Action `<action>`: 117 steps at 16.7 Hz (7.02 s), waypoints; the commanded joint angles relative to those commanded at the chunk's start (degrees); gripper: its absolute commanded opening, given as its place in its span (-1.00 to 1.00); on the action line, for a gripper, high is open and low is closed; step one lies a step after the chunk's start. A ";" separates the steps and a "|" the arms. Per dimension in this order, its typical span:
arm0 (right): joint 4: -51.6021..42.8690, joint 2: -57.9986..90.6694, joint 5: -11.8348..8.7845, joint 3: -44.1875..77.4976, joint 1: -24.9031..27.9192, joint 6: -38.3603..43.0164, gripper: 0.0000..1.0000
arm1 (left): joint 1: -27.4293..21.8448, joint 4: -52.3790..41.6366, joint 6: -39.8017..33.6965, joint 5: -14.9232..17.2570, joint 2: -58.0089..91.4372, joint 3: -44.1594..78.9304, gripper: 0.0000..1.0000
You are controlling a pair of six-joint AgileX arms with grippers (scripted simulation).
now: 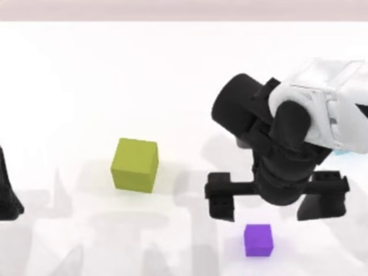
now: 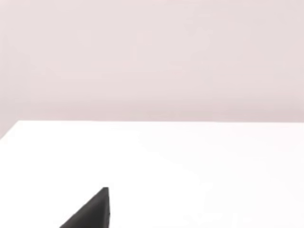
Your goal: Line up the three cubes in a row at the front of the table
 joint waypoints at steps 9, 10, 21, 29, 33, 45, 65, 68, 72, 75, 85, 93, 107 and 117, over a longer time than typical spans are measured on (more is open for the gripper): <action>-3.15 8.80 -0.42 10.60 -11.98 -15.56 1.00 | 0.00 0.00 0.00 0.00 0.00 0.00 1.00; -3.89 10.69 -0.53 12.86 -14.73 -19.25 1.00 | 0.00 0.00 0.00 0.00 0.00 0.00 1.00; -8.70 24.89 -1.39 31.83 -39.99 -53.79 1.00 | 0.00 0.00 0.00 0.00 0.00 0.00 1.00; -4.48 25.99 -1.39 28.60 -40.03 -53.79 1.00 | 0.00 0.00 0.00 0.00 0.00 0.00 1.00; 5.22 28.94 -1.36 22.44 -40.04 -53.78 1.00 | 0.00 0.00 0.00 0.00 0.00 0.00 1.00; 9.01 30.39 -1.35 19.66 -40.04 -53.78 0.25 | 0.00 0.00 0.00 0.00 0.00 0.00 1.00; 6.29 28.64 -1.62 21.72 -39.87 -53.72 -1.00 | 0.00 0.00 0.00 0.00 0.00 0.00 1.00; 0.54 27.01 -1.66 25.49 -39.61 -53.83 -1.00 | 0.00 0.00 0.00 0.00 0.00 0.00 1.00; -5.08 24.93 -1.57 29.38 -39.50 -53.79 -1.00 | 0.00 0.00 0.00 0.00 0.00 0.00 1.00; -5.18 24.87 -1.57 29.47 -39.50 -53.79 -1.00 | 0.00 0.00 0.00 0.00 0.00 0.00 1.00; -5.38 21.43 -1.39 24.88 -22.59 -31.77 -1.00 | 0.00 0.00 0.00 0.00 0.00 0.00 1.00; -4.50 13.32 -0.99 15.63 2.06 2.24 -1.00 | 0.00 0.00 0.00 0.00 0.00 0.00 1.00; 7.07 14.54 -0.78 6.85 6.17 6.57 -1.00 | 0.00 0.00 0.00 0.00 0.00 0.00 1.00; 10.96 15.91 -0.62 3.93 6.29 6.77 -0.55 | 0.00 0.00 0.00 0.00 0.00 0.00 1.00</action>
